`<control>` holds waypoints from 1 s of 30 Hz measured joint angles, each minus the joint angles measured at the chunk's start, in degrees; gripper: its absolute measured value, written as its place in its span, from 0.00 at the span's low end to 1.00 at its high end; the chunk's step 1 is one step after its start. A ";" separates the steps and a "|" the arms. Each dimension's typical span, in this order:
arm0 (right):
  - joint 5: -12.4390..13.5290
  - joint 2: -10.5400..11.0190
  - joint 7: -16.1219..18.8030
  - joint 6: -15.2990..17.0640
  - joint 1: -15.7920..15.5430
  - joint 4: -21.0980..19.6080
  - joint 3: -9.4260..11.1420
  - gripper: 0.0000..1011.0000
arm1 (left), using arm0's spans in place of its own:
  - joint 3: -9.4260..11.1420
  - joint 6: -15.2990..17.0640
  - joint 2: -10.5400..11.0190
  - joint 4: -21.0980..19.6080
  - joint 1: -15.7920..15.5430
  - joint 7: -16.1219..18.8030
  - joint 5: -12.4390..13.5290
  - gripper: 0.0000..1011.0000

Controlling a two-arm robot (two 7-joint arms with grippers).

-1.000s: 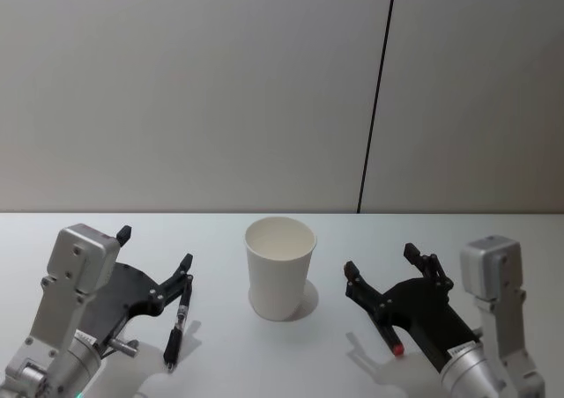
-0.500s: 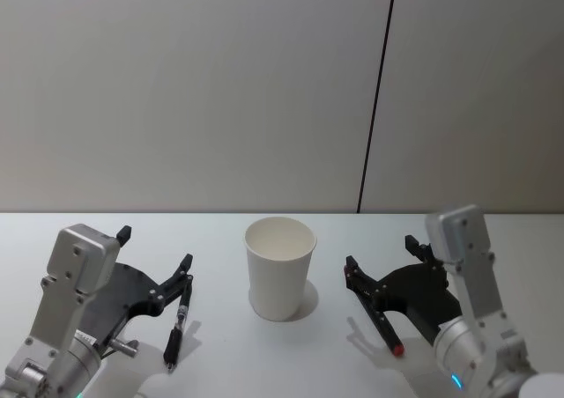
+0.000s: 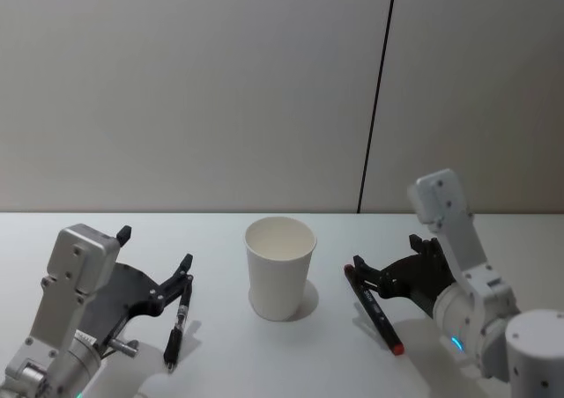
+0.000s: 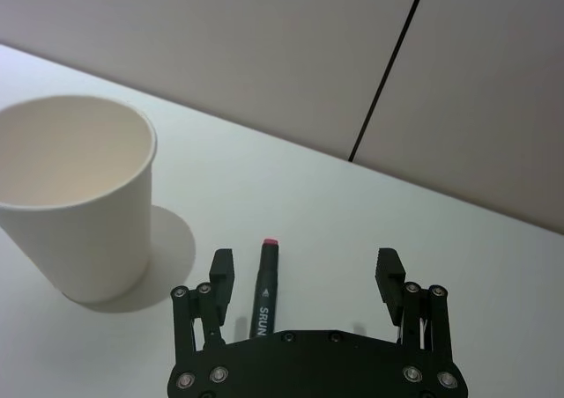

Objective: Place the pen into the pen holder.

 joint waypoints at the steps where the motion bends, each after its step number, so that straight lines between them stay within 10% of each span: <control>1: 0.04 -0.04 0.16 0.66 0.26 0.21 -0.01 0.99 | 0.00 0.00 0.00 0.00 0.00 0.00 0.00 0.99; 16: 1.93 -2.69 2.52 10.64 5.15 5.39 0.24 0.99 | 0.00 0.00 0.00 0.00 0.00 0.00 0.00 0.99; 30: 1.92 -4.99 2.81 12.09 6.87 8.79 -0.13 0.99 | 0.00 0.00 0.00 0.00 0.00 0.00 0.00 0.99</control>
